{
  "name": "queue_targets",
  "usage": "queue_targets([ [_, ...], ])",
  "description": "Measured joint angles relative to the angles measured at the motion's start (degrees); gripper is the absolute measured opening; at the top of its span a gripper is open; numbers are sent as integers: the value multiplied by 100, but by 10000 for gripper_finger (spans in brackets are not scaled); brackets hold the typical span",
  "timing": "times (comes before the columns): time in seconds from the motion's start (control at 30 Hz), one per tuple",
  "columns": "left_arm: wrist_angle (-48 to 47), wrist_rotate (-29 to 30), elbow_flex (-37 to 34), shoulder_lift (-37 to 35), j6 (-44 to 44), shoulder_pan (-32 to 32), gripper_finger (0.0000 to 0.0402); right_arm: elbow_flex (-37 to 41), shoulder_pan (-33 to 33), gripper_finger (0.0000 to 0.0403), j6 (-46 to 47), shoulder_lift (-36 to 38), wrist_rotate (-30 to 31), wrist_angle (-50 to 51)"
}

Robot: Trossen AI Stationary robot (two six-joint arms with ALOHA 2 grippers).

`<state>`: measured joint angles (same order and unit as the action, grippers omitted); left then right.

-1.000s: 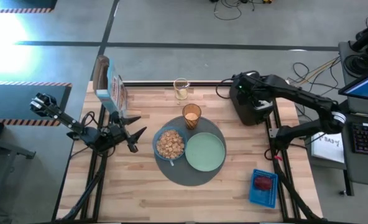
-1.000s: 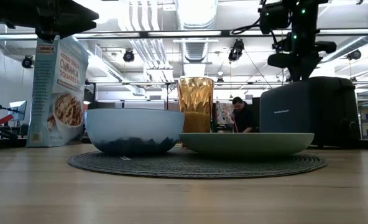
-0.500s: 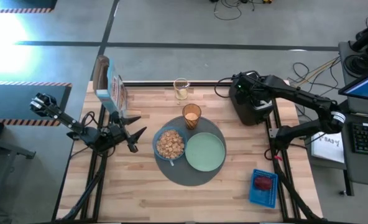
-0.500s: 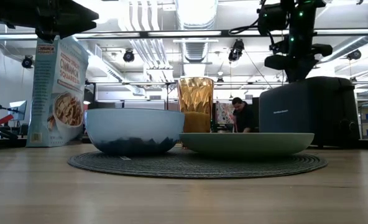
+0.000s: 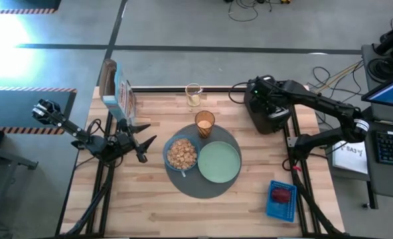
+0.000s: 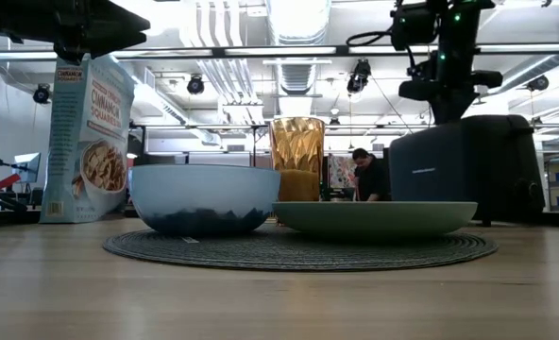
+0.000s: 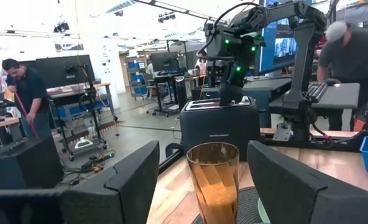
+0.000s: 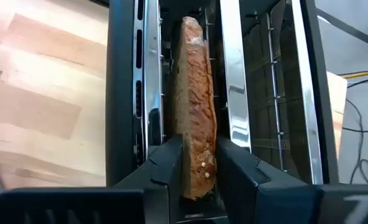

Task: Arrange a breakfast setting
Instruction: Put the toasted bread on the green plate

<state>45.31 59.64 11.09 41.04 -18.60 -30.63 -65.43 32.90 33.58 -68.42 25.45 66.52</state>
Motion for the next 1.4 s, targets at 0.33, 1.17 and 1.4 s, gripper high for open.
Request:
queue_targets([
  [0.33,0,0,0,-2,15,0,227,24,12,53,-51,2,178,23],
  [1.17,1,-2,0,-4,66,0,227,-1177,14,13,-502,365,610,121],
  [1.4,1,0,0,-4,112,0,227,-1714,-2,13,-507,400,50,115],
])
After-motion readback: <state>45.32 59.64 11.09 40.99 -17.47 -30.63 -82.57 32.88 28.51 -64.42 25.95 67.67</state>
